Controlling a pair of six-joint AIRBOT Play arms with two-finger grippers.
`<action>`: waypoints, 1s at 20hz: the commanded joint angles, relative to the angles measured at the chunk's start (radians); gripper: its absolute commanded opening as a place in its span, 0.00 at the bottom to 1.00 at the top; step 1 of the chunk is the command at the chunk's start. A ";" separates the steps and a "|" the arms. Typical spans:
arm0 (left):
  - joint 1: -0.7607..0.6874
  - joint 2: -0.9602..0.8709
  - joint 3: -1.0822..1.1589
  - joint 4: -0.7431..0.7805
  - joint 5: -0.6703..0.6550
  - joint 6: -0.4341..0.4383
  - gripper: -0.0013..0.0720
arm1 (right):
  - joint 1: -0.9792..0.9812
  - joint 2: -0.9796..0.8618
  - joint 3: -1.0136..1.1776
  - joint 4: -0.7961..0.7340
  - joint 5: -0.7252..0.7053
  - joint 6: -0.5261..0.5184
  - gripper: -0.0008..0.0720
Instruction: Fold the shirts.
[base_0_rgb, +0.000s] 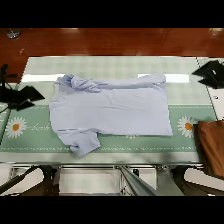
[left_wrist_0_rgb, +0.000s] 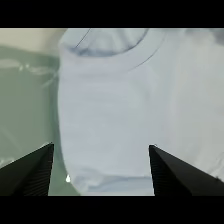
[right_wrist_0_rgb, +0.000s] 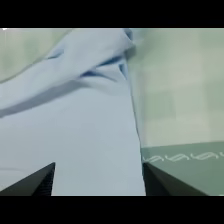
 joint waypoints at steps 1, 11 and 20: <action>0.124 0.107 -0.255 -0.075 -0.029 -0.013 0.98 | -0.038 0.211 -0.343 0.029 -0.131 -0.065 0.88; 0.182 0.120 -0.523 -0.240 0.127 0.114 0.98 | -0.038 0.410 -0.774 0.205 -0.147 -0.153 0.88; 0.060 -0.008 -0.513 -0.380 0.135 0.282 0.96 | -0.076 0.410 -0.735 0.192 -0.169 -0.093 0.88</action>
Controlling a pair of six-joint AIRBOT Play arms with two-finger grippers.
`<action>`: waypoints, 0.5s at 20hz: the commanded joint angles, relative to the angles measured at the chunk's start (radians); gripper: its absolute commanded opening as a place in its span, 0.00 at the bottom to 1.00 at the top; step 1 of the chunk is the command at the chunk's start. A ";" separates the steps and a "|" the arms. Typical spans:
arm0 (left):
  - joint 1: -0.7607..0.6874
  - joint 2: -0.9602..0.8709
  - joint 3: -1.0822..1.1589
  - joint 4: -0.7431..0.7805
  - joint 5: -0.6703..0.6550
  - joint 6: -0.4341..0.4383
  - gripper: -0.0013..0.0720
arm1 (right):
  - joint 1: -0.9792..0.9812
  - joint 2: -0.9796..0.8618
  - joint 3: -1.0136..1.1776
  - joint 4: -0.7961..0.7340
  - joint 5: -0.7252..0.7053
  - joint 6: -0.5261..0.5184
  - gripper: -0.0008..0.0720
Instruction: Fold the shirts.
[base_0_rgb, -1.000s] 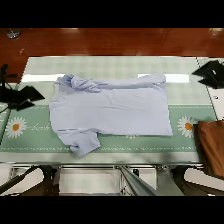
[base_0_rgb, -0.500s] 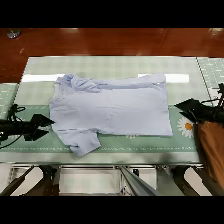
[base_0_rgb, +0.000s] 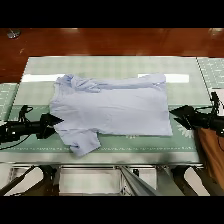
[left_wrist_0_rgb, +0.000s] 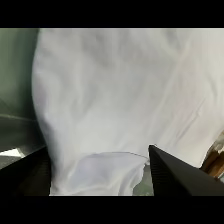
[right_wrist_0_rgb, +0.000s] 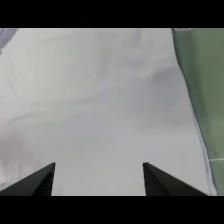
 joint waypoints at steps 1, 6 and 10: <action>-0.037 -0.037 0.025 0.001 -0.018 0.072 0.63 | -0.061 0.002 0.065 -0.051 -0.021 0.077 0.88; -0.039 -0.035 0.080 -0.012 -0.052 0.105 0.05 | -0.128 0.000 0.082 -0.321 0.016 0.233 0.88; -0.039 -0.035 0.079 -0.011 -0.050 0.119 0.05 | -0.128 0.000 -0.049 -0.352 0.047 0.253 0.88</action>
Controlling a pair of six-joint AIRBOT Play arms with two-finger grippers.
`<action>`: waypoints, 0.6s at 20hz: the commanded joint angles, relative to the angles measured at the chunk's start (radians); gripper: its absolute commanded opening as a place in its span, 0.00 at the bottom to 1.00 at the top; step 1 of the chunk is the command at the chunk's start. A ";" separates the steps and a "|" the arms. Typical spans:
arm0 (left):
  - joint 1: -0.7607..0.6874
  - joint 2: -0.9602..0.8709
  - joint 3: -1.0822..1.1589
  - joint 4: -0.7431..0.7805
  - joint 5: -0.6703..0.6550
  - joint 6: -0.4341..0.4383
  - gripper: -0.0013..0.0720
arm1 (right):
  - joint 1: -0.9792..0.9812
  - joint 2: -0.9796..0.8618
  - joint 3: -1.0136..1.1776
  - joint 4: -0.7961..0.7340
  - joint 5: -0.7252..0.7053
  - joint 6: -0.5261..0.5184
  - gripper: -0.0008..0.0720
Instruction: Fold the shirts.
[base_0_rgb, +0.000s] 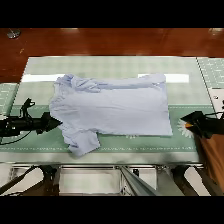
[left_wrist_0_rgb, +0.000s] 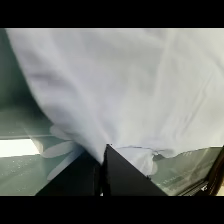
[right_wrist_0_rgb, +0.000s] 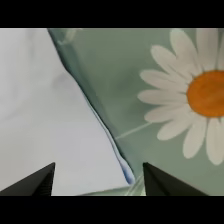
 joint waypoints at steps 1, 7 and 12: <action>-0.002 -0.001 0.007 -0.004 -0.007 0.014 0.05 | -0.007 0.000 -0.097 -0.044 0.016 0.027 0.88; -0.003 -0.002 0.003 -0.004 -0.007 0.014 0.05 | 0.109 -0.029 -0.124 -0.026 -0.037 -0.002 0.88; -0.050 -0.002 0.003 -0.004 -0.004 0.014 0.05 | 0.189 -0.216 -0.099 0.123 -0.106 -0.043 0.88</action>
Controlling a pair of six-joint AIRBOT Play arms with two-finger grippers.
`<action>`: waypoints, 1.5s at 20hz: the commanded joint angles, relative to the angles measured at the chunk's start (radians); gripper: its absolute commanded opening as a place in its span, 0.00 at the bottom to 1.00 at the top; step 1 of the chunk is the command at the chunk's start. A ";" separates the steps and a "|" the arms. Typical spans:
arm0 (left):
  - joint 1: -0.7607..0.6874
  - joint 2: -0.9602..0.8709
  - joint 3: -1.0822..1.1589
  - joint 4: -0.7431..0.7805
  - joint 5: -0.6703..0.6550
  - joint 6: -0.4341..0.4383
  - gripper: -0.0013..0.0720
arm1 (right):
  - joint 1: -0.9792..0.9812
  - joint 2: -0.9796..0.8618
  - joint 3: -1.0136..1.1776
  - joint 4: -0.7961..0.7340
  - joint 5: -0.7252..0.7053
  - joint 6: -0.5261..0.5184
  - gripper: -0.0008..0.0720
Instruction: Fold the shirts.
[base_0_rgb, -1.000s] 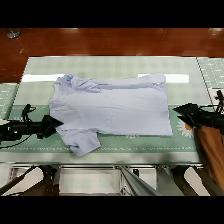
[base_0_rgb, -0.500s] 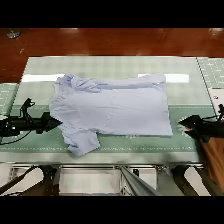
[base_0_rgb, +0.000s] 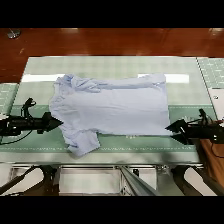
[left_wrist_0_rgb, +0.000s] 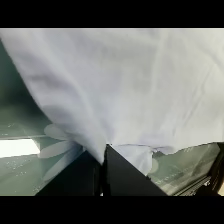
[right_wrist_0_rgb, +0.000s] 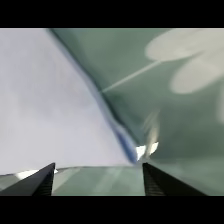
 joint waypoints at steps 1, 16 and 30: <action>-0.042 -0.001 0.000 0.000 0.009 0.001 0.05 | 0.068 -0.112 0.027 0.114 -0.088 -0.037 0.88; -0.113 0.146 0.715 -0.402 0.130 -0.025 0.05 | 0.263 -0.194 1.172 0.145 0.093 0.032 0.04; -0.123 0.649 1.252 0.616 0.080 -0.301 0.05 | 0.263 0.255 1.626 -0.149 0.320 0.137 0.04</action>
